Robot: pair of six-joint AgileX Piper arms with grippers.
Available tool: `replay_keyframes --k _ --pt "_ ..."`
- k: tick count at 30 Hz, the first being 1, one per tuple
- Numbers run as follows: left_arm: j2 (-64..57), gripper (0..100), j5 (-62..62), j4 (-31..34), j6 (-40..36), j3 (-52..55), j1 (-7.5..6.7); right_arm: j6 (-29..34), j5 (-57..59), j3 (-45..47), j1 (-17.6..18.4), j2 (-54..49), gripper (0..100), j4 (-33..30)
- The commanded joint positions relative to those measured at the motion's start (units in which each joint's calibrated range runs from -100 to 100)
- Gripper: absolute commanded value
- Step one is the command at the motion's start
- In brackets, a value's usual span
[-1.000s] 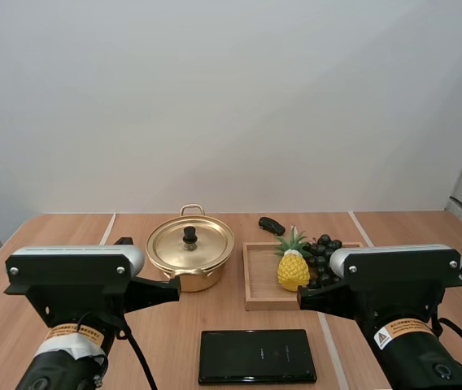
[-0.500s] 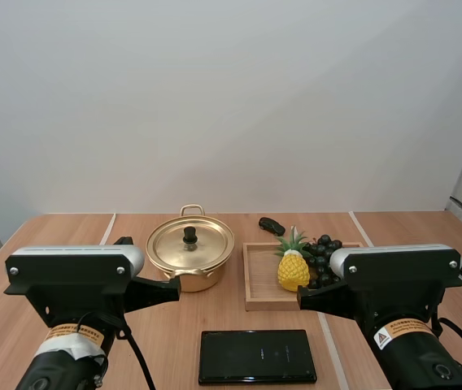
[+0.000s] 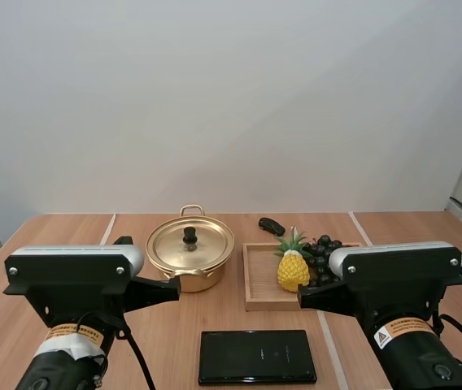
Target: Open the pot, put the grape inside, and close it
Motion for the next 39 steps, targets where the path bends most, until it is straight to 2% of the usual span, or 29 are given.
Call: replay_keyframes --k 1,3,7,8,11,13,16,18,21,27,30,33,35,38,39 --pt "-0.35 0 -5.71 2.17 1.82 0.00 -0.31 -0.58 -13.76 0.00 0.10 -0.30 0 -6.83" --pt "-0.35 0 -14.12 3.84 3.97 0.00 -0.31 -0.58 -27.35 0.00 0.10 -0.30 0 -11.56" --pt "-0.35 0 -41.01 5.04 7.74 0.00 -0.31 -0.79 -50.87 0.00 0.10 -0.30 0 -11.70" --pt "-0.35 0 -46.02 5.30 9.40 0.00 -0.31 -2.82 -53.12 0.00 0.10 -0.30 0 -11.53" --pt "-0.35 0 -53.98 4.59 12.39 -0.97 -0.31 -12.95 -52.94 -2.56 0.10 -0.30 0 -5.76" --pt "-0.35 0 -51.92 2.94 12.60 -4.17 -0.31 -15.60 -51.77 -6.33 0.10 -0.30 0 3.04" --pt "-0.35 0 -41.23 0.36 12.60 -11.90 -0.31 -20.92 -37.52 -16.29 0.10 -0.30 0 18.60" --pt "-0.35 0 -34.30 -2.69 12.60 -17.34 -0.31 -25.98 -26.30 -22.64 0.10 0.61 0 26.00" --pt "2.14 0 -27.36 -6.30 12.60 -25.68 -0.31 -31.08 -17.53 -32.01 0.10 4.58 0 31.46" --pt "10.87 0 -17.79 -6.63 12.60 -43.01 -0.31 -31.10 -13.73 -46.74 0.10 14.04 0 32.20" --pt "15.81 0 -12.04 -6.63 12.60 -51.44 -0.31 -31.10 -0.43 -55.50 0.10 19.75 0 32.20" --pt "21.50 0 -3.81 -6.63 12.60 -59.02 -0.31 -29.17 20.78 -64.42 -0.25 26.80 0 30.31" --pt "25.12 0 2.48 -6.52 12.60 -64.17 -0.31 -23.17 30.25 -69.43 -0.94 30.98 0 25.94" --pt "29.75 0 12.18 -5.89 12.60 -69.62 -0.31 -7.82 46.63 -77.65 -2.32 38.09 0 13.10" --pt "30.95 0 14.39 -5.76 12.60 -71.20 -0.31 -4.45 52.08 -79.74 -2.50 39.96 0 9.19"
